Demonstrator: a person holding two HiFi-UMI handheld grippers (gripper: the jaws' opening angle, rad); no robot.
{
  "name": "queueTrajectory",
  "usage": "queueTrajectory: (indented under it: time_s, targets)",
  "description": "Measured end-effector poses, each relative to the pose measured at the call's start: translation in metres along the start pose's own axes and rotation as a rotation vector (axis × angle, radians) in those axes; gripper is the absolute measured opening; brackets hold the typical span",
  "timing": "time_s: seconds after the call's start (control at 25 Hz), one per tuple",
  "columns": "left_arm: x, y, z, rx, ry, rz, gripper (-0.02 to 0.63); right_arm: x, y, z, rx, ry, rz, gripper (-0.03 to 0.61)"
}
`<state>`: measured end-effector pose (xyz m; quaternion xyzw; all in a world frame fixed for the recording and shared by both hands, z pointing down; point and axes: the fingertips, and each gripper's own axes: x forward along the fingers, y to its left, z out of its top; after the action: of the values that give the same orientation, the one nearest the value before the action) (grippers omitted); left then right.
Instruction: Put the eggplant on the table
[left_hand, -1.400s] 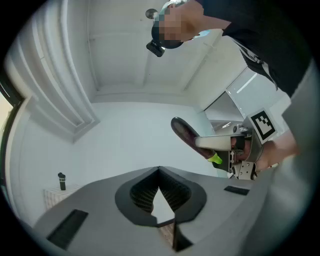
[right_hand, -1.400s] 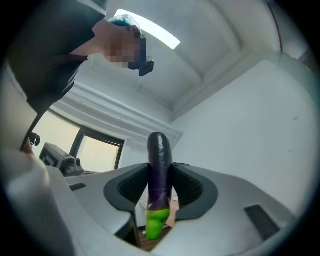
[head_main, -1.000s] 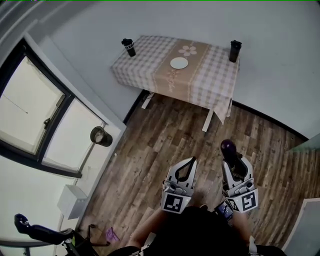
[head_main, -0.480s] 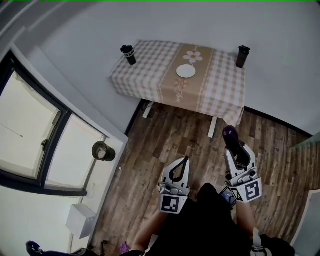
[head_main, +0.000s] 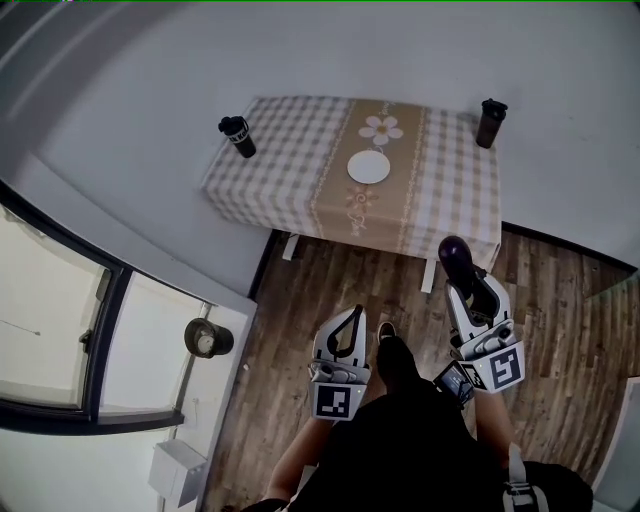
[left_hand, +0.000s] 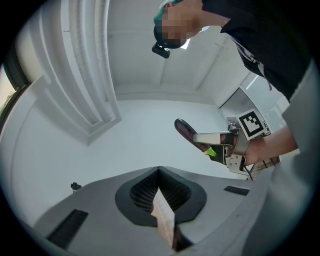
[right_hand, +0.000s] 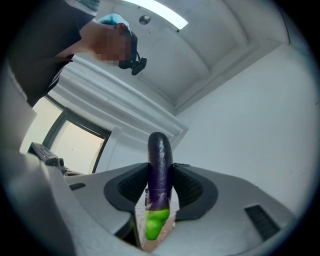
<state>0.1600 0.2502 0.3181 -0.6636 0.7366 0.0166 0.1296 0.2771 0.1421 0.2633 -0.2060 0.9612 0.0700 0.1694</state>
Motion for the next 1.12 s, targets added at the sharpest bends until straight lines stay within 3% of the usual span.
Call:
queueTrajectory:
  time_s: [0.24,0.4,0.68,0.92,1.12]
  targets:
    - [0.113,0.058,-0.021,0.037,0.041,-0.017,0.002,0.101,-0.074,-0.033,0.031,-0.02,-0.022,0.166]
    - [0.186,0.093,-0.03,0.065,0.019,-0.023,0.002,0.164,-0.12,-0.051,0.029,-0.043,-0.022,0.166]
    - [0.247,0.134,-0.064,0.016,0.042,-0.014,0.002,0.227,-0.162,-0.093,0.033,0.008,-0.055,0.166]
    - [0.295,0.177,-0.09,0.001,0.041,-0.081,0.002,0.274,-0.185,-0.118,-0.006,0.039,-0.129,0.166]
    - [0.339,0.207,-0.11,-0.067,0.014,-0.208,0.002,0.301,-0.197,-0.122,-0.082,0.064,-0.266,0.166]
